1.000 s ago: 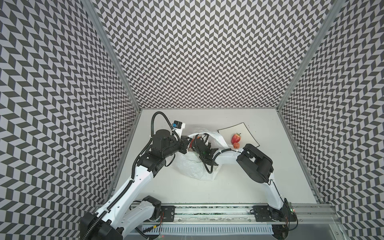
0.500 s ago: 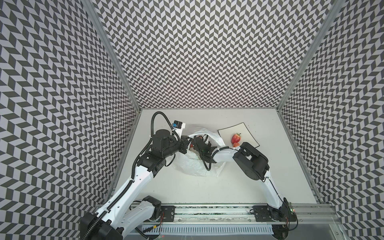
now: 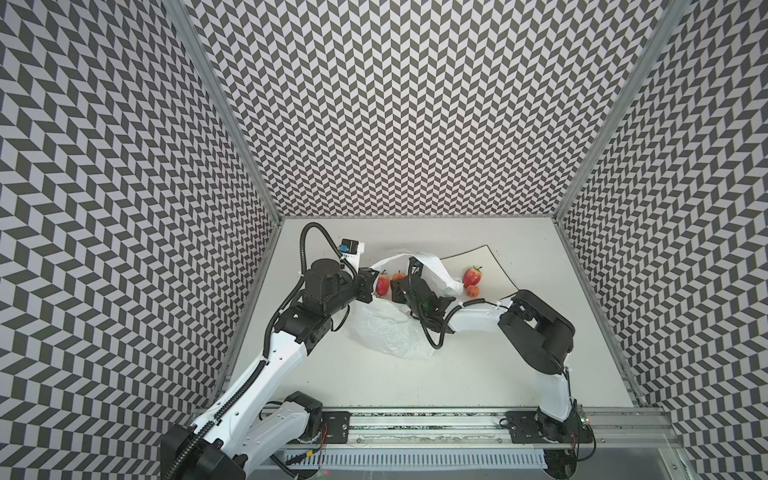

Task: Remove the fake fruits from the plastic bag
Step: 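Reach the right gripper into the bag and grasp the yellow-red apple, then carry the apple out of the bag to the white plate with the right gripper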

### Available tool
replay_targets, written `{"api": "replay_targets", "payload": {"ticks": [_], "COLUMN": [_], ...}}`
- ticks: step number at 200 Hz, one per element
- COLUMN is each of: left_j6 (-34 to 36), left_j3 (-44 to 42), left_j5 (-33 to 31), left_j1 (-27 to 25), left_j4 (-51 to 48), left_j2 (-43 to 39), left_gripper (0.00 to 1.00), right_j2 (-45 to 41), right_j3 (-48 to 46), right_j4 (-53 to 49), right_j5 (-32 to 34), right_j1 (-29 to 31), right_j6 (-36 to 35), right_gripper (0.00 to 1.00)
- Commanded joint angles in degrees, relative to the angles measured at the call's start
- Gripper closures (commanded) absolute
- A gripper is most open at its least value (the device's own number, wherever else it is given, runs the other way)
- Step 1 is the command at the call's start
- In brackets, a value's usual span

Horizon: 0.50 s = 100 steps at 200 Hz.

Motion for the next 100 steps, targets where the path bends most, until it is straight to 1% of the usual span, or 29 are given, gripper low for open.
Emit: {"api": "replay_targets", "payload": {"ticks": [1, 28, 51, 74, 100], "left_j6": [-0.91, -0.56, -0.46, -0.54, -0.91], "left_j3": [-0.42, -0.38, -0.42, -0.44, -0.42], "left_j5": [-2.21, -2.22, -2.30, -2.82, -3.97], "left_j1": [0.31, 0.46, 0.76, 1.10, 1.38], "left_j4": [2.61, 2.91, 2.92, 2.91, 2.69], "left_j2": [-0.71, -0.52, -0.52, -0.68, -0.61], "left_gripper": [1.00, 1.00, 1.00, 1.00, 1.00], "right_j2": [-5.72, -10.94, -14.78, -18.95, -23.81], "right_j3": [-4.44, -8.19, -9.78, -11.13, -12.19], "right_j4": [6.27, 7.25, 6.18, 4.96, 2.90], "right_j5": [-10.79, -17.79, -21.66, -24.69, -25.73], "right_j1": [0.06, 0.00, 0.02, -0.01, -0.09], "right_j6": [-6.05, -11.21, -16.53, -21.86, -27.38], "right_gripper": [0.74, 0.74, 0.74, 0.74, 0.73]}}
